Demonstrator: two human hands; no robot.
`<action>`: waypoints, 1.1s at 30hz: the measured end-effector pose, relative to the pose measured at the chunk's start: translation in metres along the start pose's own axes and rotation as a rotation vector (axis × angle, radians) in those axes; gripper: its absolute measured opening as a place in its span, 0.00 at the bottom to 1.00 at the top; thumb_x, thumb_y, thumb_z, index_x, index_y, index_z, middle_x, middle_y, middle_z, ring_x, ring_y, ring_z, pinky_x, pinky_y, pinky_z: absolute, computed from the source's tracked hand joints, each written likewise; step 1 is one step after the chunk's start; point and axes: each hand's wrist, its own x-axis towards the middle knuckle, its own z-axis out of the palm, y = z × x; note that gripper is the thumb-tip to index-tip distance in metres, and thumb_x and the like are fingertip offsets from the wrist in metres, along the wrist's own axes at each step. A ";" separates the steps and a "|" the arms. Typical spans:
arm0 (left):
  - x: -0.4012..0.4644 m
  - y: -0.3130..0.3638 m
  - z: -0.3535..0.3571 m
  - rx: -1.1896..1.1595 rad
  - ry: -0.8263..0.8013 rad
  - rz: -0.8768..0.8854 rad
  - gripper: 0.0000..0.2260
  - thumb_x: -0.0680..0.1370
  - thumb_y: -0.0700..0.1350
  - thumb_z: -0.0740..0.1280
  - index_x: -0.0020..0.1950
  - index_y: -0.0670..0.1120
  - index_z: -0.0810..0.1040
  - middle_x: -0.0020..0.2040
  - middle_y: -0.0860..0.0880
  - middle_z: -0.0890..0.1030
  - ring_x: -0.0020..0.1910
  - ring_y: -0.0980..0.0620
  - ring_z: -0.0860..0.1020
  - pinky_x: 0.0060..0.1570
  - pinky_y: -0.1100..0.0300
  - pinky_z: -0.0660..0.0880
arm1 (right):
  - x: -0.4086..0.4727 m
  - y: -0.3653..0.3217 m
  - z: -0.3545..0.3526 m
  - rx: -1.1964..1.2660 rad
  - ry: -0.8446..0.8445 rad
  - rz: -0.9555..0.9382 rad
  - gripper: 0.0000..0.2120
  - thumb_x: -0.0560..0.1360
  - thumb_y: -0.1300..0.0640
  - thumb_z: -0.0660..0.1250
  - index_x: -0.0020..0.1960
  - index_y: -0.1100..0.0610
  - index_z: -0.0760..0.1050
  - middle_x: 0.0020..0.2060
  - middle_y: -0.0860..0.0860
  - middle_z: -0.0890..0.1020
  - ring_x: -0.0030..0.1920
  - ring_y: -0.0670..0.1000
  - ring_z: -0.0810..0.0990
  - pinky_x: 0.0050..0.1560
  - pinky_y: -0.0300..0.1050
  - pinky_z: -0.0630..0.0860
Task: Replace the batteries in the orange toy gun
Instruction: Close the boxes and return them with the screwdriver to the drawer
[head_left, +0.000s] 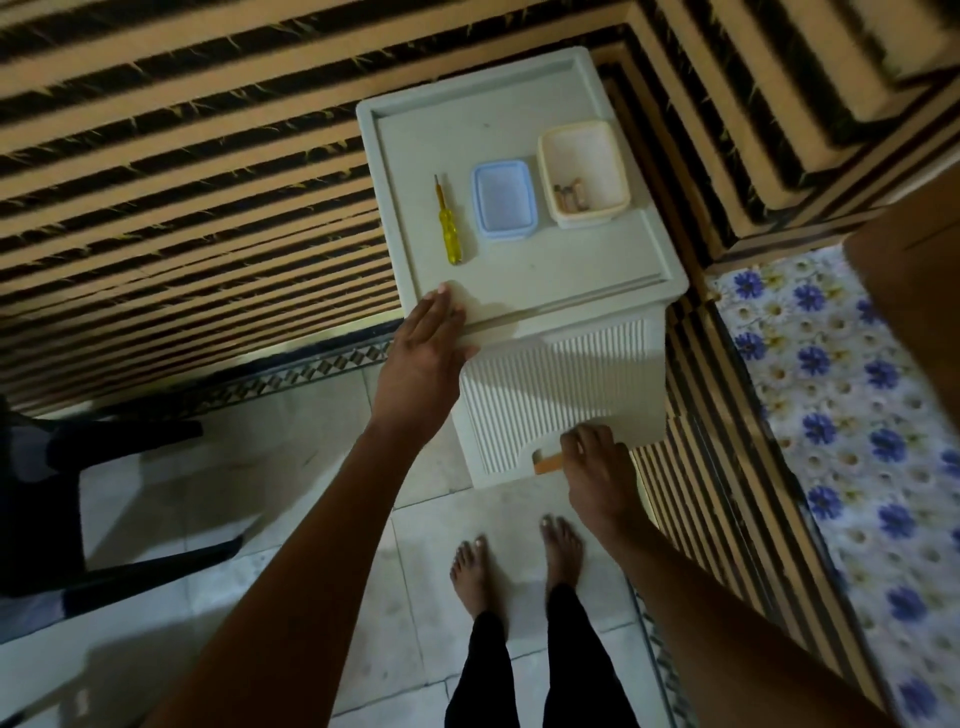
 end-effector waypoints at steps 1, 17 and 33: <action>0.000 0.003 -0.004 -0.007 -0.024 -0.007 0.23 0.81 0.45 0.65 0.76 0.40 0.71 0.79 0.40 0.65 0.80 0.40 0.62 0.77 0.43 0.64 | -0.011 0.001 -0.005 0.001 0.031 0.002 0.21 0.59 0.66 0.75 0.51 0.63 0.78 0.47 0.61 0.81 0.50 0.63 0.81 0.39 0.55 0.80; -0.001 0.010 -0.012 0.010 -0.110 -0.024 0.25 0.80 0.40 0.67 0.77 0.40 0.69 0.80 0.39 0.64 0.80 0.39 0.61 0.76 0.42 0.63 | 0.000 0.012 -0.049 0.037 0.816 -0.029 0.09 0.80 0.60 0.64 0.49 0.53 0.83 0.49 0.53 0.84 0.49 0.57 0.79 0.48 0.53 0.72; 0.000 0.018 -0.016 0.005 -0.086 -0.074 0.25 0.79 0.45 0.62 0.76 0.41 0.71 0.79 0.42 0.67 0.78 0.41 0.65 0.71 0.43 0.71 | 0.074 0.021 -0.068 0.187 0.918 0.007 0.12 0.77 0.50 0.73 0.50 0.59 0.82 0.50 0.59 0.82 0.49 0.60 0.80 0.50 0.56 0.73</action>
